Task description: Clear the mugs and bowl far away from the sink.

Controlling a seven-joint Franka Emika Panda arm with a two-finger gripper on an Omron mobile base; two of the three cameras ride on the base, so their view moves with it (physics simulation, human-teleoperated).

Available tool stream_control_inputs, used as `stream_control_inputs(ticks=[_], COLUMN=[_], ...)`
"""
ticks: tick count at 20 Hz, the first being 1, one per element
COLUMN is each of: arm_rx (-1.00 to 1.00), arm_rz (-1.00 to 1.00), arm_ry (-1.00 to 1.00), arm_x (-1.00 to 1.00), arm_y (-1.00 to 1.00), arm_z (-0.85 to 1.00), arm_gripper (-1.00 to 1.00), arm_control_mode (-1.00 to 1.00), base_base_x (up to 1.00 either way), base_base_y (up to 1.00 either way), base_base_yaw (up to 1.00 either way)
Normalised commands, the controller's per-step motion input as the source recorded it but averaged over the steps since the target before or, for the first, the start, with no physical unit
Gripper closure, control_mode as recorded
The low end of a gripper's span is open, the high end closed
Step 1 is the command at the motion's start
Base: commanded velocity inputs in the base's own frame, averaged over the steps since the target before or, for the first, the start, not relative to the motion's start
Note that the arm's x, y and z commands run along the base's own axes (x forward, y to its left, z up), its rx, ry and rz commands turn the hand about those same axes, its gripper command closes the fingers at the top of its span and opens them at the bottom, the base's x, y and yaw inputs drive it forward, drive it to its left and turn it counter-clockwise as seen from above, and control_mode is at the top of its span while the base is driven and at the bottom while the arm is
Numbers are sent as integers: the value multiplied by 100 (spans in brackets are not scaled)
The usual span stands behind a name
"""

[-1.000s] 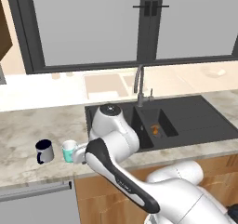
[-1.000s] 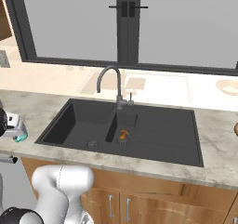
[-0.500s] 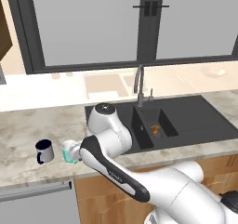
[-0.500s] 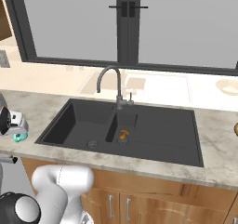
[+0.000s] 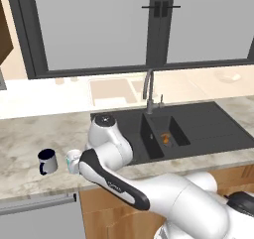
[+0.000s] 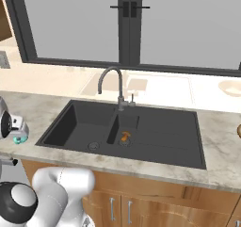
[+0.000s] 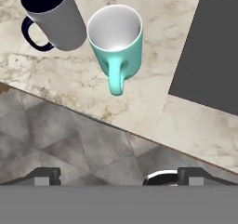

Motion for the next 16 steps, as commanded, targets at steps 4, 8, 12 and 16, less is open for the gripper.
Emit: stream_control_inputs(ticks=[4, 8, 12, 16], arm_rx=[0, 0, 0, 0], arm_rz=[0, 0, 0, 1], arm_ry=[0, 0, 0, 0], arm_x=[14, 24, 23, 25], arm_y=[9, 7, 14, 16], arm_z=[-29, -27, -19, -15], arm_gripper=[-100, -100, -100, -100], arm_control_mode=[-100, -100, -100, -100], base_base_x=[0, 0, 0, 0], base_base_y=[0, 0, 0, 0], base_base_yaw=[0, 0, 0, 0])
